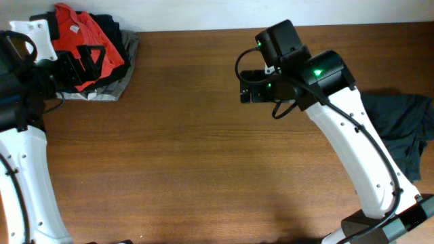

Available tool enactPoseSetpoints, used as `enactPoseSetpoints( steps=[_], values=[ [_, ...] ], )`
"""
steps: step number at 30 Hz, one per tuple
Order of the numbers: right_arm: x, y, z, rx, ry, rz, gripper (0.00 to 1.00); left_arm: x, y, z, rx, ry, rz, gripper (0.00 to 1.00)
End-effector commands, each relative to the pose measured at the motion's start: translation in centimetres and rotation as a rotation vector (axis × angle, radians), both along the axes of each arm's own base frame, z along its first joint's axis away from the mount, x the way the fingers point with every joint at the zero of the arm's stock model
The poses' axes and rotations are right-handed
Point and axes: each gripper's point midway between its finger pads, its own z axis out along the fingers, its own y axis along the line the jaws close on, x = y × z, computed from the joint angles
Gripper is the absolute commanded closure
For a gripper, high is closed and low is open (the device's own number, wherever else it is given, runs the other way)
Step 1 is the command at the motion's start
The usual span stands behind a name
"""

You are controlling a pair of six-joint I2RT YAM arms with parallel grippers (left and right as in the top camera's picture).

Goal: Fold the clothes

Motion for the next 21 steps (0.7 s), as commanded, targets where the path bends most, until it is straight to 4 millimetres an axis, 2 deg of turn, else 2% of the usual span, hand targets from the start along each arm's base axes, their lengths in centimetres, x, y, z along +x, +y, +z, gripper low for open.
enactPoseSetpoints(
  steps=[1,8,14,18,21],
  values=[
    [0.4,-0.8,2.6,-0.04,-0.11,0.047,0.01,-0.2,-0.2,0.4,-0.003,-0.011,-0.006,0.01],
    [0.2,-2.4,5.4,-0.032,-0.198,0.029,0.02,-0.2,-0.2,0.4,-0.003,-0.011,-0.006,0.01],
    [-1.6,-5.2,7.0,-0.019,-0.273,-0.006,0.01,-0.2,-0.2,0.4,-0.003,-0.01,-0.006,0.01],
    [-2.6,-7.2,6.3,0.014,-0.32,-0.048,0.02,-0.2,-0.2,0.4,-0.003,-0.011,-0.006,0.01],
    [-3.4,-8.6,4.5,0.056,-0.361,-0.074,0.02,-0.2,-0.2,0.4,-0.003,-0.011,-0.006,0.01]
  ],
)
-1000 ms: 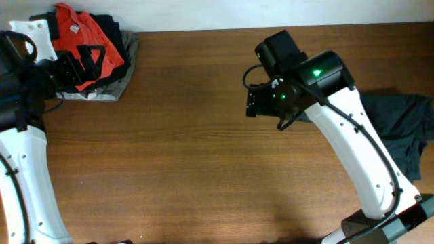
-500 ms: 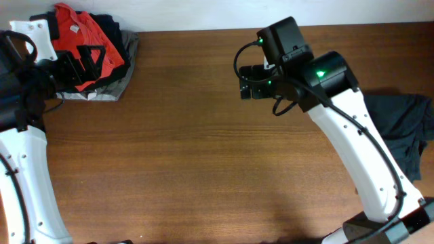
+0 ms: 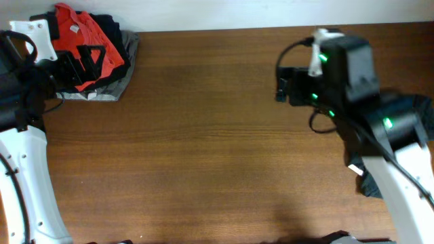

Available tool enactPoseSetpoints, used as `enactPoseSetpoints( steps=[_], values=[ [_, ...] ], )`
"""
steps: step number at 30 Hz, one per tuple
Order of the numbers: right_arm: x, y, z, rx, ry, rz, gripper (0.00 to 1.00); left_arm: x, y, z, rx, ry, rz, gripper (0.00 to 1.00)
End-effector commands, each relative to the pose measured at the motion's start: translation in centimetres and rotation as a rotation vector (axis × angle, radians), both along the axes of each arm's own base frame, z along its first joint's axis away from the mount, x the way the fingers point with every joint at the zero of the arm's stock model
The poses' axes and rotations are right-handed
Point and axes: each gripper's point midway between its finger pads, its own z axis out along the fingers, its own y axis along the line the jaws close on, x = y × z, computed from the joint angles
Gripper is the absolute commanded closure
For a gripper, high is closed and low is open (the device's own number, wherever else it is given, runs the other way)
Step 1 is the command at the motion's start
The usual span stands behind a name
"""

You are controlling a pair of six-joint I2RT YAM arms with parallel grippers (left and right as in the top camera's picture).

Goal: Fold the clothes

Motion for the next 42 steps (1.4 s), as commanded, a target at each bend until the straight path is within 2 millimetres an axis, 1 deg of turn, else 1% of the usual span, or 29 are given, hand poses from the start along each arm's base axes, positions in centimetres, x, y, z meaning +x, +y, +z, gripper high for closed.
enactPoseSetpoints(
  steps=[1,7,9,13,19,24,29,31,33,39,42],
  values=[
    [-1.5,-1.6,-3.1,0.033,0.002,-0.009,0.01,-0.2,-0.2,0.4,-0.003,-0.011,-0.006,0.01],
    [-3.7,-3.3,-7.9,0.101,-0.136,0.036,0.01,-0.2,-0.2,0.4,-0.003,-0.011,-0.006,0.01],
    [-4.6,-3.8,-9.4,0.124,-0.187,0.038,0.02,-0.2,-0.2,0.4,-0.003,-0.011,-0.006,0.01],
    [-7.1,-4.5,-12.1,0.139,-0.319,0.035,0.02,-0.2,-0.2,0.4,-0.003,-0.011,-0.006,0.01],
    [-9.8,-4.8,-14.4,0.139,-0.446,0.033,0.02,-0.2,-0.2,0.4,-0.003,-0.011,-0.006,0.01],
    [-10.7,-5.6,-15.0,0.138,-0.542,0.015,0.02,-0.2,-0.2,0.4,-0.003,-0.011,-0.006,0.01],
    [-10.9,-6.4,-15.8,0.126,-0.566,-0.015,0.01,-0.2,-0.2,0.4,-0.003,-0.011,-0.006,0.01],
    [-10.7,-7.0,-15.9,0.11,-0.592,-0.044,0.01,-0.2,-0.2,0.4,-0.003,-0.011,-0.006,0.01],
    [-10.7,-7.5,-15.7,0.098,-0.634,-0.07,0.01,-0.2,-0.2,0.4,-0.003,-0.011,-0.006,0.01],
    [-10.2,-7.6,-14.6,0.095,-0.756,-0.065,0.01,-0.2,-0.2,0.4,-0.003,-0.011,-0.006,0.01],
    [-10.2,-8.0,-14.0,0.087,-0.789,-0.086,0.01,-0.2,-0.2,0.4,-0.003,-0.011,-0.006,0.01]
  ],
)
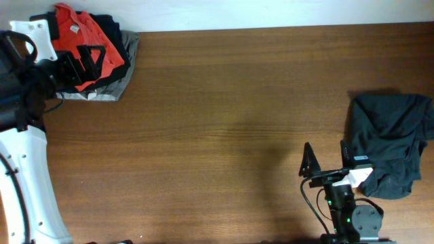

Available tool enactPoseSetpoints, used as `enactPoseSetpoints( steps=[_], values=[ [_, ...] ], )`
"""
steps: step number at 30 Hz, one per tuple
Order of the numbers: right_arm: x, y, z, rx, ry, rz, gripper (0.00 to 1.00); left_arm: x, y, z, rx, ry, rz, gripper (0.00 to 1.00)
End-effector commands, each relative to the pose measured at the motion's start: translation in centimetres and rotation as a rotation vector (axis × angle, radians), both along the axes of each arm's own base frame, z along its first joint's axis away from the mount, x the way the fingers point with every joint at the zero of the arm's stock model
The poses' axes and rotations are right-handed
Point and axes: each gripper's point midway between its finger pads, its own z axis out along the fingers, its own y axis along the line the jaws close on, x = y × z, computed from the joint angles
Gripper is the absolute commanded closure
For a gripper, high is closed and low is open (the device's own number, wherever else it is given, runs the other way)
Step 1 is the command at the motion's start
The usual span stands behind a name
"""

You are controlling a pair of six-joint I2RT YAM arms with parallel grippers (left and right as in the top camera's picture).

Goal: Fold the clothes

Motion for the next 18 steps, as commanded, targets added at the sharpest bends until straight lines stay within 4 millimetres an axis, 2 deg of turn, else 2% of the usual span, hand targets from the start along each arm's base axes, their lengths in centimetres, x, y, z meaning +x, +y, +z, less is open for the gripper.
enactPoseSetpoints(
  steps=[1,6,18],
  values=[
    [0.0,-0.9,0.1,-0.006,-0.025,-0.051,0.02,-0.2,-0.2,0.4,-0.002,-0.011,-0.006,0.01],
    [0.0,-1.1,0.1,-0.005,-0.024,-0.06,0.02,-0.2,-0.2,0.4,-0.002,-0.011,-0.006,0.01],
    [0.2,-1.1,-4.0,0.001,0.145,-0.06,0.01,-0.2,-0.2,0.4,-0.002,-0.011,-0.006,0.01]
  ],
)
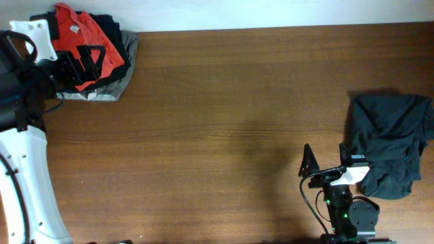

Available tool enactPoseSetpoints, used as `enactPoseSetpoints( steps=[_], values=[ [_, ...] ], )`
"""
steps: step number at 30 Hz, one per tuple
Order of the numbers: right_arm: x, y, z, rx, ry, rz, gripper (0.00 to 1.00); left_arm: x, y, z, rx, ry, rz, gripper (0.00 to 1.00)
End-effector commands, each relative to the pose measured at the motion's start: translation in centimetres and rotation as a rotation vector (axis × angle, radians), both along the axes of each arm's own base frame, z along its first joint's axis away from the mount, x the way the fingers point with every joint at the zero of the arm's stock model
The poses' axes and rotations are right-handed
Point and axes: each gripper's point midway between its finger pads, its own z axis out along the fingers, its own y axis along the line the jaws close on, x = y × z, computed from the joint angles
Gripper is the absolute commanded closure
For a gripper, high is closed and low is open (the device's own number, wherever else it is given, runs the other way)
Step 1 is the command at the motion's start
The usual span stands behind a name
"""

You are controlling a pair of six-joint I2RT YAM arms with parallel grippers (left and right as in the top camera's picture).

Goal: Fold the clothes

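Observation:
A crumpled dark teal garment (388, 139) lies at the table's right edge. A pile of folded clothes sits at the far left corner, with a red garment (81, 30) on top of black and grey ones. My left gripper (87, 66) rests on that pile; its fingers look spread apart, with red cloth showing between them. Near the front edge, just left of the teal garment, my right gripper (325, 157) stands open with nothing in it.
The brown wooden table (224, 122) stretches between the pile and the teal garment. A white wall runs along the far edge. My left arm (27, 169) runs down the left side.
The right arm has dropped a little toward the front edge. The left gripper, the pile and the teal garment have not moved.
At first the right arm reached out over the far middle of the table. Then it was further right, covering part of the teal garment. It then stood drawn back at the front right, open beside the garment. The left gripper stayed on the pile throughout.

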Motion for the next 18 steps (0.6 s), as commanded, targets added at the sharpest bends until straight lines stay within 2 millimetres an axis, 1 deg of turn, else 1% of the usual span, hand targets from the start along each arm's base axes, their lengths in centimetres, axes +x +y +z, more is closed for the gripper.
enactPoseSetpoints(
  steps=[1,18],
  values=[
    [-0.06,-0.49,-1.21,-0.006,0.042,-0.025,0.01,-0.15,-0.18,0.42,-0.002,-0.011,-0.006,0.01],
    [-0.04,-0.49,-1.13,-0.006,0.039,-0.025,0.01,-0.16,-0.18,0.41,-0.003,-0.011,-0.006,0.01]
  ],
)
